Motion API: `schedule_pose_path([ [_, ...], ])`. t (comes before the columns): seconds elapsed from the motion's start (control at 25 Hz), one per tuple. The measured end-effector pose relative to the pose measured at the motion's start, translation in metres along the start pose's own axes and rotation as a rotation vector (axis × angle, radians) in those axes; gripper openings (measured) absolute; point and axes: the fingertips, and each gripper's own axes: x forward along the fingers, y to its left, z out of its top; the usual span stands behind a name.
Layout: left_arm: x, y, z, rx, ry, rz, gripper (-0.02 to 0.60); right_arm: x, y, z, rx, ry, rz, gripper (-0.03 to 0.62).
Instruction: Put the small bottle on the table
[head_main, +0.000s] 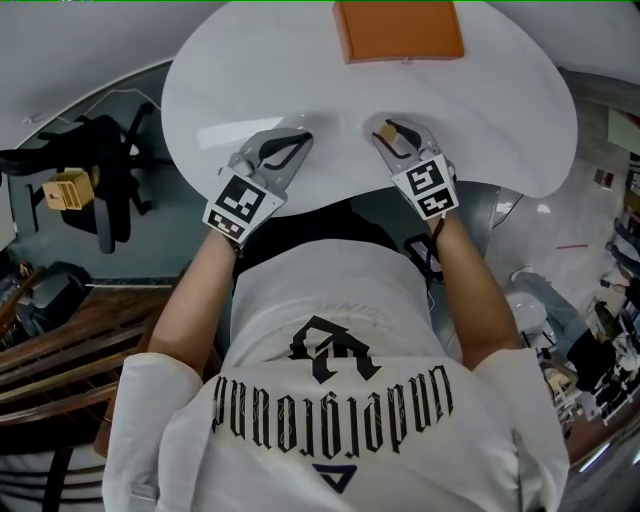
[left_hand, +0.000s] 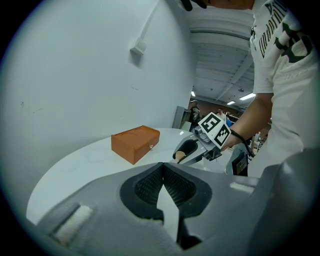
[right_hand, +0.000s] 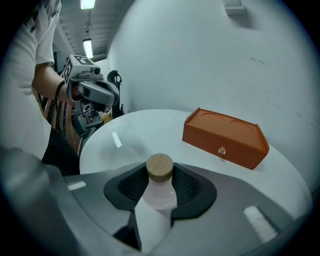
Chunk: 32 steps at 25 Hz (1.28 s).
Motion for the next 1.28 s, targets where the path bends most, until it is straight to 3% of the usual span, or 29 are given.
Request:
schedule_pose_path([
  [0.6,0.0,-0.006,-0.003,-0.004,0.001,-0.028,0.008,0.003,0.002,-0.004,-0.031,-0.008,-0.02,0.146],
  [0.84,-0.004,-0.01,0.001,0.003,-0.01,-0.025,0.008,-0.004,0.004,-0.001,-0.023,-0.026,-0.018,0.177],
  [1.28,-0.005,-0.036,0.009,0.034,-0.028,-0.006,0.008,-0.048,0.004,-0.005,-0.006,-0.093,-0.069,0.201],
])
